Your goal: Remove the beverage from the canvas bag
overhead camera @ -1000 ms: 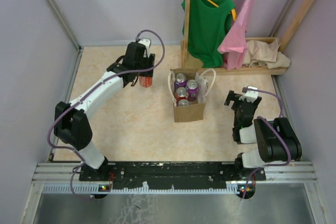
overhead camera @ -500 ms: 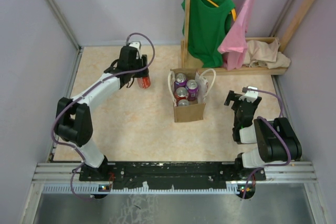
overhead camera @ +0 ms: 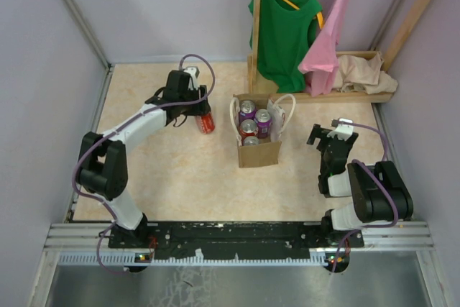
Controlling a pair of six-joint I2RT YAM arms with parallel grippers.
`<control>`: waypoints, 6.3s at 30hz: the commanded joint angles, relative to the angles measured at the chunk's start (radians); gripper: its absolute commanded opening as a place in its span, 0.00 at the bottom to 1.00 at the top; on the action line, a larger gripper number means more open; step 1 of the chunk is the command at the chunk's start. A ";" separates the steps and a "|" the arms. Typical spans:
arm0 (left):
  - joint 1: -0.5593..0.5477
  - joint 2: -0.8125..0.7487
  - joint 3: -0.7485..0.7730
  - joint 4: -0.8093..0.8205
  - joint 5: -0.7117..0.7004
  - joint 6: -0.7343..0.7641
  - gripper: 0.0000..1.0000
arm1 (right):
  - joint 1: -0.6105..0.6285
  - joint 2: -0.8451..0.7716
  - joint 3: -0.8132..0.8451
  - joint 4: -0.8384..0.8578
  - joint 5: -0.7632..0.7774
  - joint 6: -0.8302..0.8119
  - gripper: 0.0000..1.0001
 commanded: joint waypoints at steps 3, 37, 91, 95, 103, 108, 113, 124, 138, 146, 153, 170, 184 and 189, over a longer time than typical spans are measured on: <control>-0.006 -0.077 -0.046 0.055 0.047 0.007 0.01 | -0.001 0.000 0.027 0.061 0.011 -0.009 0.99; -0.365 -0.212 0.386 -0.102 -0.042 0.266 0.91 | -0.001 0.001 0.027 0.061 0.011 -0.010 0.99; -0.600 0.256 0.590 -0.687 -0.283 -0.442 0.71 | -0.001 0.001 0.027 0.061 0.010 -0.009 0.99; -0.600 0.279 0.607 -0.711 -0.280 -0.460 0.85 | -0.001 0.000 0.027 0.061 0.011 -0.009 0.99; -0.605 0.264 0.670 -0.801 -0.342 -0.485 0.97 | -0.001 0.001 0.027 0.061 0.010 -0.010 0.99; -0.605 0.244 0.656 -0.806 -0.357 -0.487 0.97 | -0.001 0.001 0.026 0.061 0.010 -0.009 0.99; -0.605 0.265 0.643 -0.830 -0.345 -0.477 0.99 | -0.001 0.001 0.027 0.061 0.011 -0.009 0.99; -0.584 0.357 0.722 -0.893 -0.232 -0.452 0.99 | -0.001 0.001 0.027 0.061 0.011 -0.010 0.99; -0.580 0.437 0.696 -0.913 -0.226 -0.460 0.99 | -0.001 0.001 0.027 0.061 0.012 -0.010 0.99; -0.568 0.460 0.682 -0.893 -0.182 -0.435 0.95 | -0.001 0.001 0.027 0.061 0.011 -0.009 0.99; -0.567 0.475 0.640 -0.887 -0.132 -0.415 0.80 | -0.001 0.001 0.027 0.061 0.011 -0.010 0.99; -0.564 0.443 0.775 -0.905 -0.087 -0.309 0.00 | -0.001 0.001 0.027 0.061 0.012 -0.009 0.99; -0.566 0.370 0.928 -0.945 -0.045 -0.182 0.00 | -0.001 0.001 0.027 0.061 0.011 -0.010 0.99; -0.566 0.364 0.992 -0.980 -0.046 -0.134 0.00 | -0.001 0.001 0.027 0.061 0.011 -0.009 0.99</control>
